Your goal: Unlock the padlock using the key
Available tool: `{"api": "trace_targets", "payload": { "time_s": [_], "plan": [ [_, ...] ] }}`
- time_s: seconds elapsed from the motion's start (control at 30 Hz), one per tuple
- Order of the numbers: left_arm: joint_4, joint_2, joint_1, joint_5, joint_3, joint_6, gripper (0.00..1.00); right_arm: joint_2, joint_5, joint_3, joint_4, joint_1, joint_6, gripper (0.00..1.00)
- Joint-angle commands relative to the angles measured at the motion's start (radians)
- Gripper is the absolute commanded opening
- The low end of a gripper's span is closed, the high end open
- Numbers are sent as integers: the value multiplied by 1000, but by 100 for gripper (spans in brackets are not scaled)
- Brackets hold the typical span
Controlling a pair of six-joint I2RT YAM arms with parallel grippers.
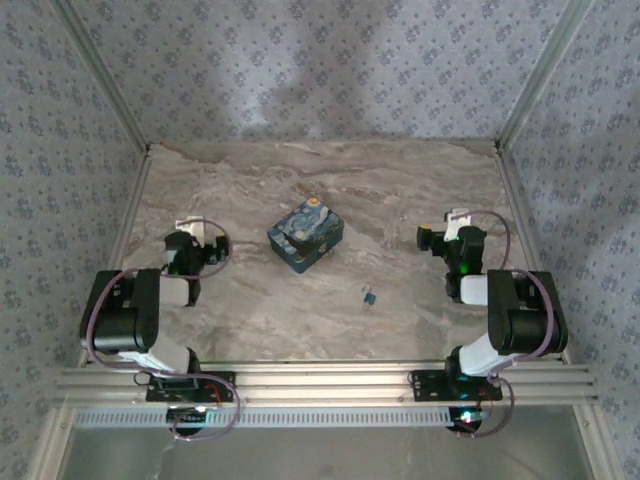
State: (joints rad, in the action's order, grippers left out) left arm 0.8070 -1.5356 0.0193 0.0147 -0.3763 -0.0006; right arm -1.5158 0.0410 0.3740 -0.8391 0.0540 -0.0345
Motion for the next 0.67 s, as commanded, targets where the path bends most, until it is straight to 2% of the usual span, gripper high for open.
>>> {"api": "trace_targets", "payload": {
  "time_s": [0.0,0.63],
  "plan": [
    [-2,3,22,-27,-40,-27,98,-9,-4,14,17,-3,12,100],
    [-4,2,21,-23,-41,-27,98,-9,-24,15,21,-14,6,100]
  ]
}}
